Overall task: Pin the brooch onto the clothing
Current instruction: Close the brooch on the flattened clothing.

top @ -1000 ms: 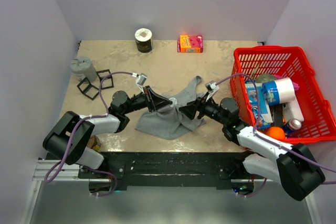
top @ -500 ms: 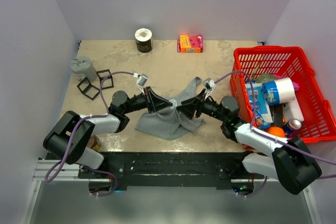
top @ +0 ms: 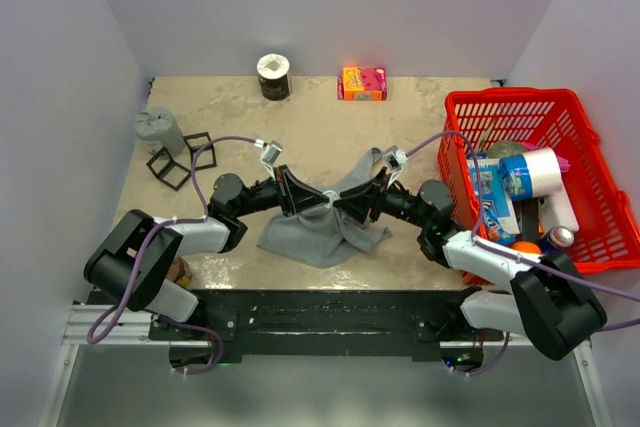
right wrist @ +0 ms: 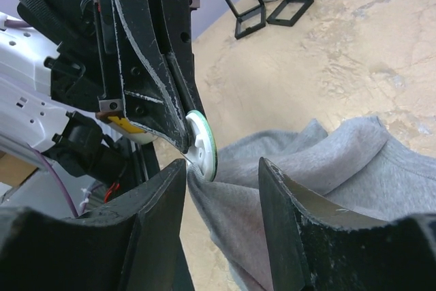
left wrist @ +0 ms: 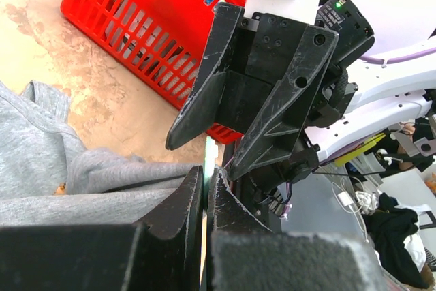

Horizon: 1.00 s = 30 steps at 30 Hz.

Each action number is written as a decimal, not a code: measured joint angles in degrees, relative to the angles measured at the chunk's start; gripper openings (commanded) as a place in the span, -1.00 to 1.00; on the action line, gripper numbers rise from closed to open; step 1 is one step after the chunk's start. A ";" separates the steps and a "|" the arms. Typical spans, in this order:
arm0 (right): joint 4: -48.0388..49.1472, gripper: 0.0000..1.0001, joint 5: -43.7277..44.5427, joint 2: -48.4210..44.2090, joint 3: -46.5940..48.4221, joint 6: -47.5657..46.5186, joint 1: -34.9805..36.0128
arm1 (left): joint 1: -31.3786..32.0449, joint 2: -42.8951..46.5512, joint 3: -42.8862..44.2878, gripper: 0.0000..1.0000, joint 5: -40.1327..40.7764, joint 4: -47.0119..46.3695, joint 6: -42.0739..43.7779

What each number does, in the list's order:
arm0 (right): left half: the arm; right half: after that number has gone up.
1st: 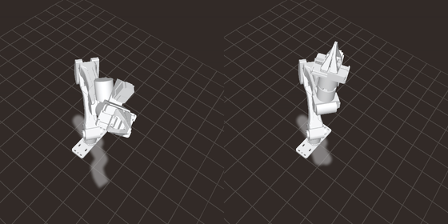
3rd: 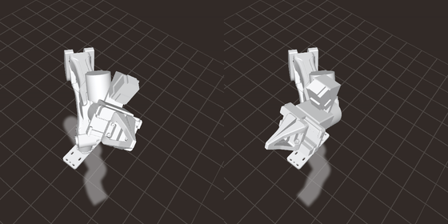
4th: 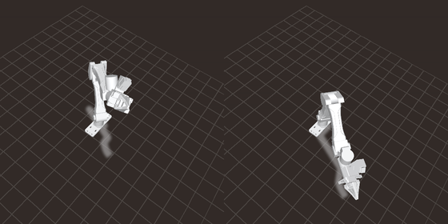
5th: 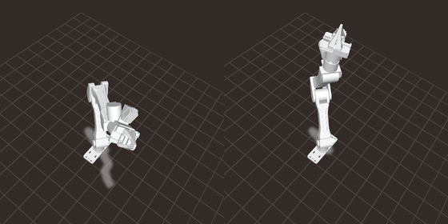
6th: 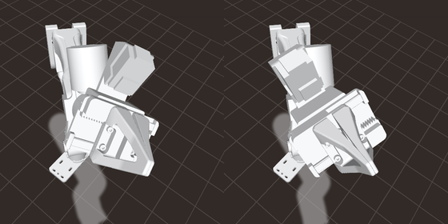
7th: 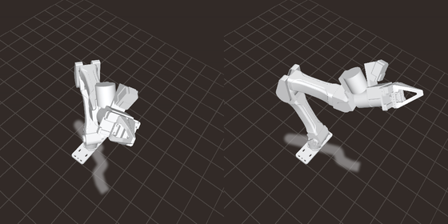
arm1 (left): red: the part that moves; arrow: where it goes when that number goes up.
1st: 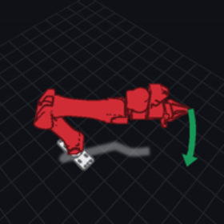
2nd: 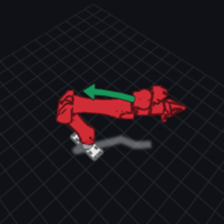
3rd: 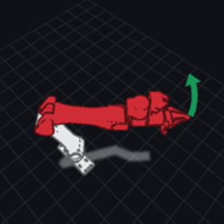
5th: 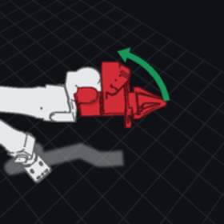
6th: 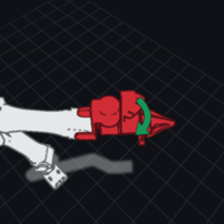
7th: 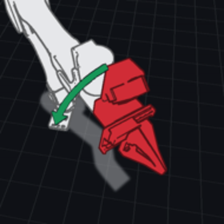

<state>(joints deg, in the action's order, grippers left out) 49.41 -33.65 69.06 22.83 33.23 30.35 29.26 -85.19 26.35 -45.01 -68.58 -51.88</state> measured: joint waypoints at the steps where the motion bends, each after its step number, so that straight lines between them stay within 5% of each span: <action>1: -0.02 -0.02 -0.11 0.11 0.02 0.02 0.00 | 0.00 -0.04 0.00 -1.00 -0.04 -0.11 -0.04; 30: 2.58 -0.45 -0.66 4.09 2.03 1.36 0.28 | -0.63 -0.83 0.44 -1.00 -0.15 -0.72 0.00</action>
<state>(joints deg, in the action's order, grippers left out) 51.99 -34.30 73.14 24.86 34.59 30.63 28.62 -86.02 26.79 -45.17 -69.30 -51.88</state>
